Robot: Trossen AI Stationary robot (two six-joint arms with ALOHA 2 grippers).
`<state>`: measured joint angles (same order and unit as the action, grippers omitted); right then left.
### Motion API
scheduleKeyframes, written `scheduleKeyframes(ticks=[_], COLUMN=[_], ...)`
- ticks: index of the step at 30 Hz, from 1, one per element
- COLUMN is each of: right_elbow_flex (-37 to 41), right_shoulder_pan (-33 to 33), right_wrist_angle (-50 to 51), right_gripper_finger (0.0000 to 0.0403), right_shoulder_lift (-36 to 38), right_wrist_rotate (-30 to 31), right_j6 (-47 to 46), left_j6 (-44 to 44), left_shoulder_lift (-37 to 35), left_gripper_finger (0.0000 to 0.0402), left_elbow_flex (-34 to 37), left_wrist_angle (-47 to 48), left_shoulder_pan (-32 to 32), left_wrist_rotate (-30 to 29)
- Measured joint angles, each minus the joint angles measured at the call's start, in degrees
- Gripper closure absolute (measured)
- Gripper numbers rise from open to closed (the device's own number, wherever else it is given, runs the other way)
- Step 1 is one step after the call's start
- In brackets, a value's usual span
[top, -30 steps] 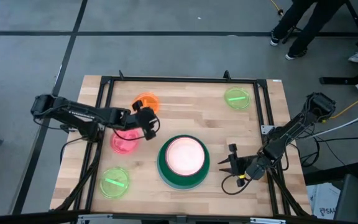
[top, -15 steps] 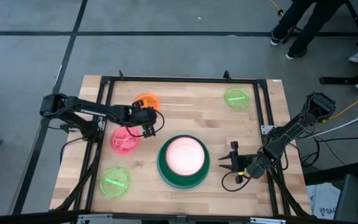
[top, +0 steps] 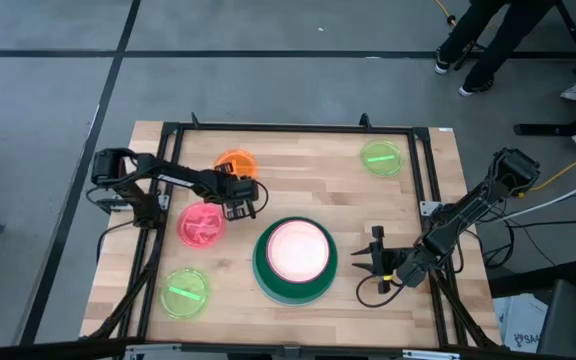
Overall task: Stack plastic plates
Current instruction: Stack the orange plate on top of the light orange plate
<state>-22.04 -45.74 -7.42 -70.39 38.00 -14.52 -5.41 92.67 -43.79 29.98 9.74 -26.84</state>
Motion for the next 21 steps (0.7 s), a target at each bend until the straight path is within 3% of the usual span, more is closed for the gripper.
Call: scheduleKeyframes(ticks=[15,21], right_elbow_flex=[0.0,0.0], right_shoulder_pan=[0.1,0.1], right_wrist_angle=[-0.1,-0.1], right_gripper_finger=[0.0288,0.0288], right_shoulder_lift=[0.0,0.0], right_wrist_rotate=[0.5,0.5], right_j6=[0.0,0.0], left_j6=[1.5,1.6], left_shoulder_lift=[0.8,0.7], left_gripper_finger=[0.0249,0.0278], left_elbow_flex=[-0.1,0.0], left_wrist_angle=[-1.4,-1.4], left_shoulder_pan=[3.3,6.5], left_wrist_rotate=[-3.5,0.3])
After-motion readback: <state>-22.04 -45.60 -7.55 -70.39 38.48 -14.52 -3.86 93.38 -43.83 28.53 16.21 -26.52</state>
